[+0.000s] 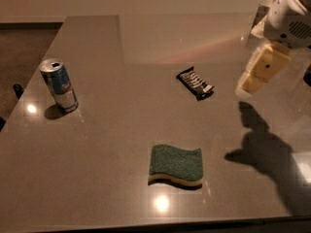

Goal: Move rxbar chocolate near sponge

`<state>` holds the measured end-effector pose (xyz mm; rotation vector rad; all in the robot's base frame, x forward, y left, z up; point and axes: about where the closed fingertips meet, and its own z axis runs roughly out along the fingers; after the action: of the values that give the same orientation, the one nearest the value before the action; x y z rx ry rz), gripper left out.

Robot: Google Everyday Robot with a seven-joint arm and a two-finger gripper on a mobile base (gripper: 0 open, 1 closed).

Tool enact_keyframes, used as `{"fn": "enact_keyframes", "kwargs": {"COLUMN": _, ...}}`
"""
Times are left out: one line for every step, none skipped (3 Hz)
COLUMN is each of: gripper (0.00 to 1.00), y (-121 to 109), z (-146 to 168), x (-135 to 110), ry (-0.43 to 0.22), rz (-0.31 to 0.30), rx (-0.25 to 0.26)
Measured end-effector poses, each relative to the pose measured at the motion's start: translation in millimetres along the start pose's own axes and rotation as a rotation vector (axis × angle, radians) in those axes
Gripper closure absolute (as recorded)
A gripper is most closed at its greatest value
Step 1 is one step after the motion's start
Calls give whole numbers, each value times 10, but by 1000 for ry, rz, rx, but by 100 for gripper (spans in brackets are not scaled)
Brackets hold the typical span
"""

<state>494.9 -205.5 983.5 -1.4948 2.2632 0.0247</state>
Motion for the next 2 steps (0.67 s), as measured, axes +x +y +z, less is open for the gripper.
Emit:
{"fn": "enact_keyframes", "kwargs": {"gripper": 0, "y": -250, "z": 236, "x": -102, "ry": -49, "rz": 106, "rx": -9}}
{"fn": "enact_keyframes", "kwargs": {"gripper": 0, "y": -436, "z": 504, "x": -253, "ry": -83, "rz": 193, "rx": -8}}
